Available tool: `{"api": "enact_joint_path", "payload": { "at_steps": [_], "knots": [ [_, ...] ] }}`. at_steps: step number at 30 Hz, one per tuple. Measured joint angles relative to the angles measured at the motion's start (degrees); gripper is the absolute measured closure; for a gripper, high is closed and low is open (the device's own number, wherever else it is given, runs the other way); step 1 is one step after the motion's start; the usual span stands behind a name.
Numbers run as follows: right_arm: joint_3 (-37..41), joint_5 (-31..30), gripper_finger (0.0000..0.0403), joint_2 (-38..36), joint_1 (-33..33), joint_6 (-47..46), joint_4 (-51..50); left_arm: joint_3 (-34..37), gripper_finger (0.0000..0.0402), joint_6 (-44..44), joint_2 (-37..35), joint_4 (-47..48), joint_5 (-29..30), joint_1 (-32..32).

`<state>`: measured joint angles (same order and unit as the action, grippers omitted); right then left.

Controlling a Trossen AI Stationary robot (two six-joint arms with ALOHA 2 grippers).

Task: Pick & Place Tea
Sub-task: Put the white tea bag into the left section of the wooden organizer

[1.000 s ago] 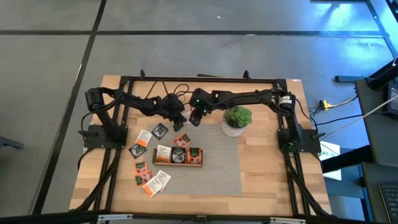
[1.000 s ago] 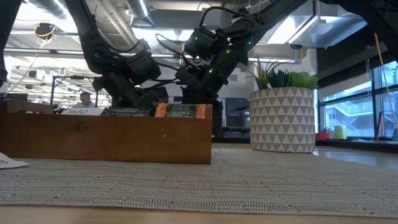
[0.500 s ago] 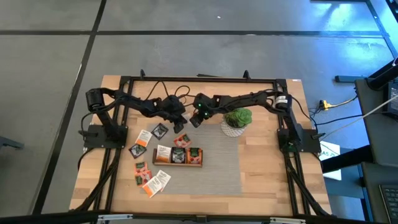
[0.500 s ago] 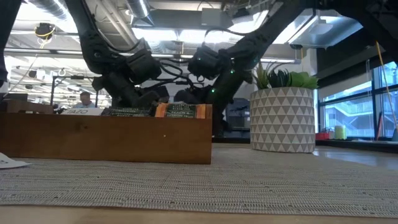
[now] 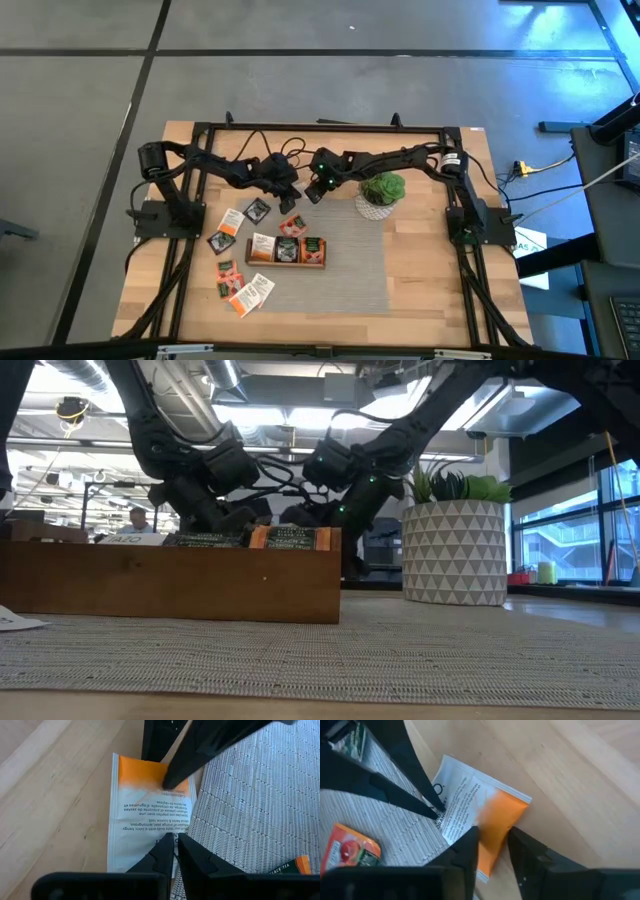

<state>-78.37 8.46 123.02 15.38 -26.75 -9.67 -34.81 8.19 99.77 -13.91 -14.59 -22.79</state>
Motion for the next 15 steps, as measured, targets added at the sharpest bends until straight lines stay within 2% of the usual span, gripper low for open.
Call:
{"api": "enact_joint_path", "payload": {
  "at_steps": [8, 15],
  "knots": [
    [0.00, 1.55, 0.0389, 0.13, 1.21, 4.91, -0.10, 0.00, 0.0379, 0.00, 0.04, -0.13, 0.08, 0.00],
    [-2.31, 2.29, 0.0380, 0.19, 1.24, 7.85, -3.32, 0.12, 0.0375, -0.73, -2.18, 1.03, -0.19, -0.39]
  ]
}}
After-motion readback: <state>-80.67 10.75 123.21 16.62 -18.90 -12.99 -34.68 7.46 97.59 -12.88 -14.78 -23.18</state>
